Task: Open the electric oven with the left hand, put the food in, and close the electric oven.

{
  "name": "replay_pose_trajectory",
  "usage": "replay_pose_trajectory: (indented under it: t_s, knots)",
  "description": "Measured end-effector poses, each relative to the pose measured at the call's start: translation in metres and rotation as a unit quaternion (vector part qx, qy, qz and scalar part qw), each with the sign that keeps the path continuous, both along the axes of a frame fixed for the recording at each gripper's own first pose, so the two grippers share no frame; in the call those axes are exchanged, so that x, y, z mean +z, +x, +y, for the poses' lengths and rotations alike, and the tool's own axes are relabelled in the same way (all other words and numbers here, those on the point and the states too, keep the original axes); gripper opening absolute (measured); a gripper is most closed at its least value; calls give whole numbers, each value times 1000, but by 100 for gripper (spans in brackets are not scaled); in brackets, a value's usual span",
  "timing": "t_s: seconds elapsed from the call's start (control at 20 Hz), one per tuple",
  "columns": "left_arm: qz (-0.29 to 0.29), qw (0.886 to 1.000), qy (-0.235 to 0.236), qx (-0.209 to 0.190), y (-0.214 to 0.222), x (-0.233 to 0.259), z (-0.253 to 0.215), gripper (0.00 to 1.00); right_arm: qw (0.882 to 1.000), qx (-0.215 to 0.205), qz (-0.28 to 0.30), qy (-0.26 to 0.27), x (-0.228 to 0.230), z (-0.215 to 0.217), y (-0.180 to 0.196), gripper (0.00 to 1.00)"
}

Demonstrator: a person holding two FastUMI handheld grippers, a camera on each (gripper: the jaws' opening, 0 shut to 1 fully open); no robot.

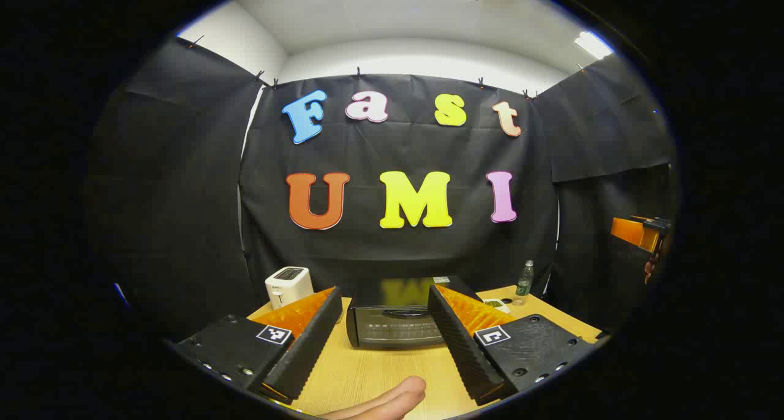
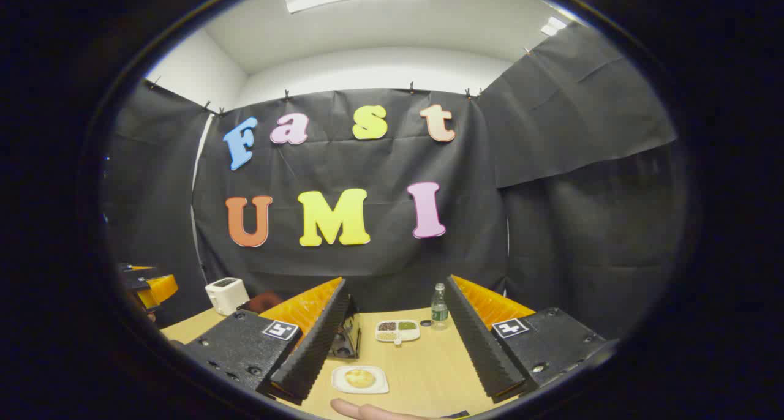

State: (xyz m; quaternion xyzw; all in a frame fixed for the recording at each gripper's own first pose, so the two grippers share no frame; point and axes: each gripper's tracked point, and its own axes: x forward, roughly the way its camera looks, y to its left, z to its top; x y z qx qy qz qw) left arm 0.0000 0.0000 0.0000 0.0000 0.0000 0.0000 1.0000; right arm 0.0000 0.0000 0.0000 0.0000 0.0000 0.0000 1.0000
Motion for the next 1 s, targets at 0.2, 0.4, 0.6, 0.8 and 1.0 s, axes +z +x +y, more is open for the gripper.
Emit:
replay_pose_trajectory:
  t_s: [0.2,0.4,0.6,0.8,1.0]
  knots:
    - [18,1000,-1,-7,9,-7,-7,93,1000,11,-1,-2,2,1,1,96]
    - [28,1000,-4,-11,16,-9,-13,93,1000,22,-8,-1,4,1,0,96]
    - [36,999,-2,-6,31,-15,-17,93,1000,29,-11,4,1,-1,1,96]
    - [61,998,-15,-23,63,-31,-31,93,999,34,-13,8,-5,-8,4,96]
    - [97,994,-24,-42,112,-55,-43,93,999,41,-14,21,-13,-15,9,96]
